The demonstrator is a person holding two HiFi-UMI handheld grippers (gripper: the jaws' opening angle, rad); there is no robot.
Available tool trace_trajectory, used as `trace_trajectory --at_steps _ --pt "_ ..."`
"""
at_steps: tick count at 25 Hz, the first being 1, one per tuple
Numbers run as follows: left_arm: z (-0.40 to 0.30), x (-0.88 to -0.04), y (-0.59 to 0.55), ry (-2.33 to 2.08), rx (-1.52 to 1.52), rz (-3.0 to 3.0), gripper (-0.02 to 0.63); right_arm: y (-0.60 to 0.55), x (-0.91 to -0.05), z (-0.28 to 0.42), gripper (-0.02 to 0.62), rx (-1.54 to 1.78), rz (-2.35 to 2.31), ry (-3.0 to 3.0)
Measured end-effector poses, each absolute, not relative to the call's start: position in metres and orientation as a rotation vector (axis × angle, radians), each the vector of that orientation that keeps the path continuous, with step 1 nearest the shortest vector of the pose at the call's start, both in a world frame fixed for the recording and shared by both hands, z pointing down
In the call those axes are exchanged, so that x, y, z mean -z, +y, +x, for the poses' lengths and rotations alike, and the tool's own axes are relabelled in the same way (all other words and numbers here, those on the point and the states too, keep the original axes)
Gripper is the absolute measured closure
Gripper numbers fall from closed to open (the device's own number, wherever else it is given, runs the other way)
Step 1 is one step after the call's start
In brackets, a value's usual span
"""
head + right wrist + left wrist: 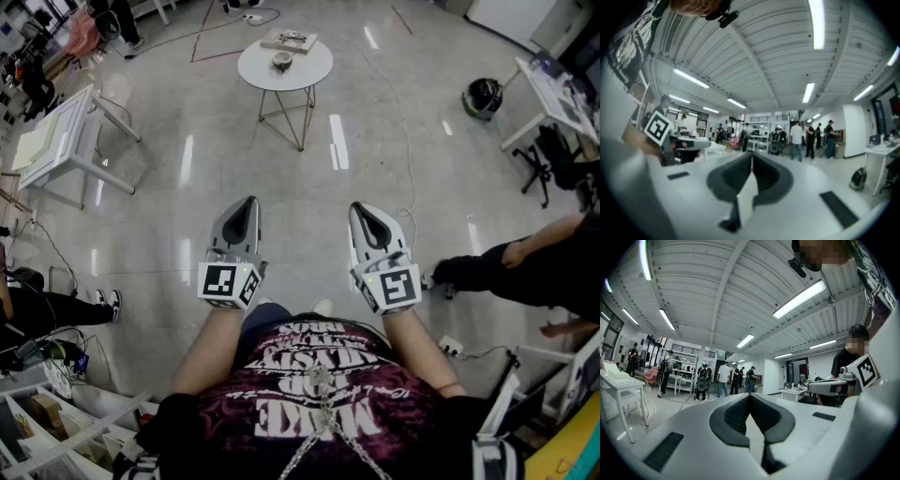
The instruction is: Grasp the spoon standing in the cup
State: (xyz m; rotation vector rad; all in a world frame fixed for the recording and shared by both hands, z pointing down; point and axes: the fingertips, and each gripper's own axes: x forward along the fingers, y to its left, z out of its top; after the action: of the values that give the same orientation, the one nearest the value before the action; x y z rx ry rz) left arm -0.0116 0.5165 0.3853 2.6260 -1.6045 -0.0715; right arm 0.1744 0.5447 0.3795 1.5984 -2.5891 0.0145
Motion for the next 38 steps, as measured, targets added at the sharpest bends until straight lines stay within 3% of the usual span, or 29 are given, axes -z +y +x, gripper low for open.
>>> trace_trajectory --at_steps 16,38 --pt "-0.026 -0.416 0.513 -1.622 -0.041 2.548 0.583 0.529 -0.409 0.167 0.558 -0.138 1.554 -2.656" --pt "-0.106 -0.416 0.345 -1.482 0.014 2.616 0.583 0.389 -0.405 0.073 0.558 -0.160 1.615 -2.559"
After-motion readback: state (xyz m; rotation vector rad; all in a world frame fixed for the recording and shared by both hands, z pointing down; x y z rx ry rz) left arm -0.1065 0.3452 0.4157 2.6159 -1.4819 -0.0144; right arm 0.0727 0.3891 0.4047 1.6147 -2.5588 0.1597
